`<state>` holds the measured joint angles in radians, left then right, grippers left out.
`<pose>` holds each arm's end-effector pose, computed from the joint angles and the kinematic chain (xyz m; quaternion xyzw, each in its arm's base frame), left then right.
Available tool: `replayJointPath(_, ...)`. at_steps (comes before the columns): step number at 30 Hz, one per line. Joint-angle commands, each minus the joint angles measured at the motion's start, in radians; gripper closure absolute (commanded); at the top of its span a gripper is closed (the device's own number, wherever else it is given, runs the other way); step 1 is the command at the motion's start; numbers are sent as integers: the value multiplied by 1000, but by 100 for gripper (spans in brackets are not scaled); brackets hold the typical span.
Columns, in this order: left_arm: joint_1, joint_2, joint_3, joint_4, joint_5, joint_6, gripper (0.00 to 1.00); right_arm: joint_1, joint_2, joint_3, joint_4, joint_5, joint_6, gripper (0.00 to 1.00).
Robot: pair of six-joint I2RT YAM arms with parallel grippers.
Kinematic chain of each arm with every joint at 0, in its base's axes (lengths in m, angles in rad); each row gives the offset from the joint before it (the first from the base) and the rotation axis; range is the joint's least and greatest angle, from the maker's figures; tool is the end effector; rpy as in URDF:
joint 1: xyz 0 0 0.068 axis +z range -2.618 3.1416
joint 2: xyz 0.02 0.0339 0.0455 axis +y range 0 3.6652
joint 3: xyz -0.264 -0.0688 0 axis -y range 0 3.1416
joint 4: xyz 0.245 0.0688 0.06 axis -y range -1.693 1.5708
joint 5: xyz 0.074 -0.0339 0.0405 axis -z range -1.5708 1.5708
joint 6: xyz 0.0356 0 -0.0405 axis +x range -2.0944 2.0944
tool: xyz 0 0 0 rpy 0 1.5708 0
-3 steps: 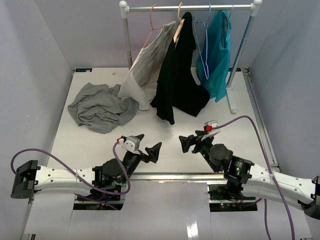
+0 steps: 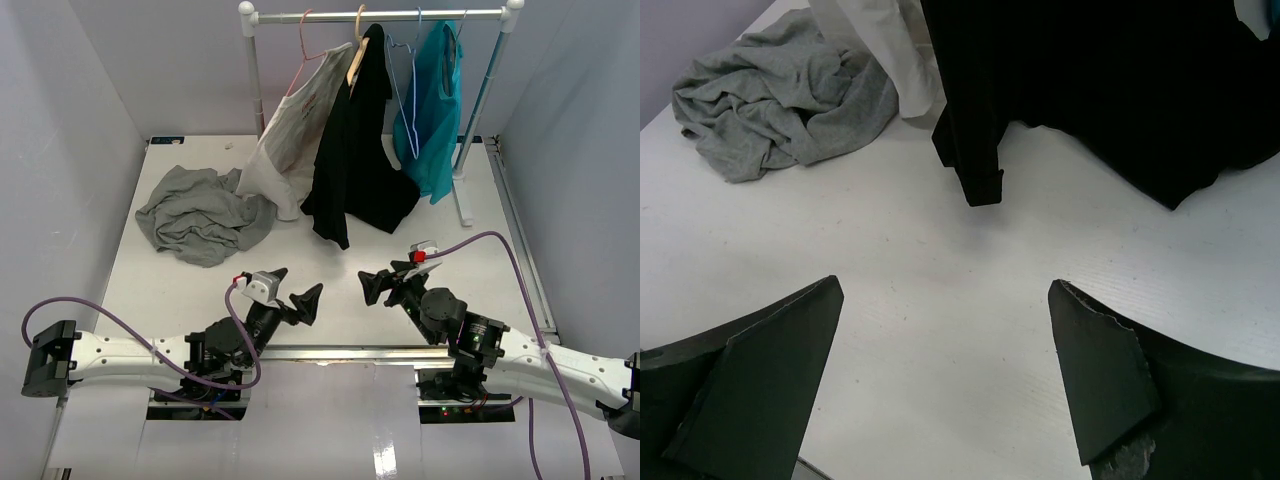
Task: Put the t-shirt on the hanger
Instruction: Move the T-shirt to the center of the board.
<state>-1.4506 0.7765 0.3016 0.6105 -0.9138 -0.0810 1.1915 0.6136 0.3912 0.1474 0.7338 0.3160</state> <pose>0.0486 -0.1672 0.2528 0.1158 0.6673 -0.2595 0.6884 0.0801 0.1366 0.2625 -0.0691 0.7232 0.2427 0.6429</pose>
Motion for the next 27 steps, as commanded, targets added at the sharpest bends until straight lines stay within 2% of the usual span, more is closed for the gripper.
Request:
replayJointPath(1,-3,20,-6,27,-156,-52,2,3,-20,38,20,33,23,10)
replayJointPath(4,22,48,12,-14,-244,-101,2,5,-25,37,18,40,26,10)
replayJointPath(7,105,72,45,-117,-291,-260,2,4,-25,38,14,50,34,10)
replayJointPath(8,151,76,77,-253,-272,-349,2,4,-26,39,12,54,34,10)
replayJointPath(9,199,80,112,-408,-248,-443,2,5,-28,40,9,58,35,10)
replayJointPath(11,385,97,204,-667,-157,-648,2,3,-36,40,2,67,43,10)
replayJointPath(14,607,98,264,-841,-14,-804,2,4,-67,28,11,73,45,10)
replayJointPath(15,641,90,261,-828,12,-796,3,5,-78,22,15,72,41,10)
replayJointPath(19,750,135,280,-843,-26,-830,7,3,-118,0,20,78,48,10)
replayJointPath(22,889,209,299,-820,78,-843,10,3,-137,-17,31,72,48,10)
replayJointPath(27,1059,328,298,-688,225,-818,15,5,-133,-13,28,46,47,10)
